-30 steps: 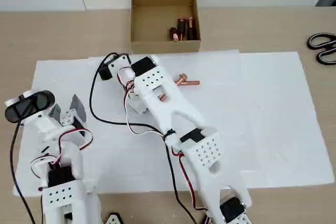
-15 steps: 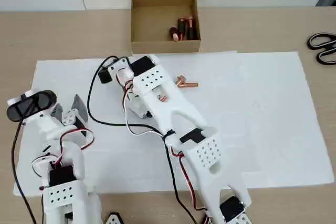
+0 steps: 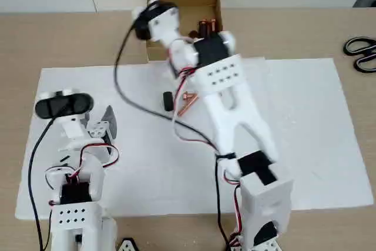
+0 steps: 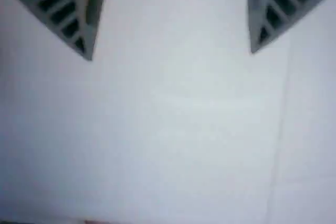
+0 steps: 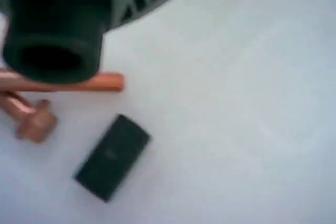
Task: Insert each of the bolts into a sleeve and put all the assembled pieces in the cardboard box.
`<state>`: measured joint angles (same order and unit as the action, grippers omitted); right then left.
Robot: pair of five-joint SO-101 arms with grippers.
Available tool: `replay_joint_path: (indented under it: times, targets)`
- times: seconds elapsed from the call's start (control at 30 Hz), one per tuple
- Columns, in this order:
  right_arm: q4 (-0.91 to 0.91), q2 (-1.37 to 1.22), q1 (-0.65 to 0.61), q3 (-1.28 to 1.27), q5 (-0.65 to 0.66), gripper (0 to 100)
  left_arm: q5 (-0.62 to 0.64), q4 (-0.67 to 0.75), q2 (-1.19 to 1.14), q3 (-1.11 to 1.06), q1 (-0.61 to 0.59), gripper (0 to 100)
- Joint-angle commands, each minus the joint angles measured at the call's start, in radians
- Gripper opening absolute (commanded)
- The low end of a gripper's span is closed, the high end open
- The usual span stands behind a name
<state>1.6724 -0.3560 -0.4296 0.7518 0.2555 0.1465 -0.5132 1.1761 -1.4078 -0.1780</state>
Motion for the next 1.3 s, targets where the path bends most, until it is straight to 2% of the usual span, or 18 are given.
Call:
replay_joint_path:
  times: [0.0, 0.2, 0.43, 0.7, 0.83, 1.03, 1.27]
  targets:
    - [0.01, 0.097, 0.096, -0.02, -0.04, 0.4, -0.025, -0.114, 0.012, 0.18, 0.014, 19]
    - [0.005, 0.185, 0.188, -0.149, -0.063, 0.4, -0.133, -0.212, -0.123, 0.397, 0.118, 19]
    - [0.001, 0.259, 0.272, -0.247, -0.063, 0.4, -0.153, -0.282, -0.644, 0.774, 0.245, 19]
    - [-0.001, 0.265, 0.39, -0.256, -0.064, 0.5, -0.216, -0.628, -1.232, 1.402, 0.365, 19]
    - [-0.001, 0.259, 0.412, -0.258, -0.064, 0.5, -0.221, -0.723, -1.418, 1.644, 0.384, 19]
    - [-0.001, 0.259, 0.414, -0.258, -0.064, 0.5, -0.221, -0.736, -1.547, 1.802, 0.388, 19]
    - [-0.007, 0.257, 0.415, -0.259, -0.064, 0.6, -0.241, -0.77, -1.654, 1.842, 0.468, 19]
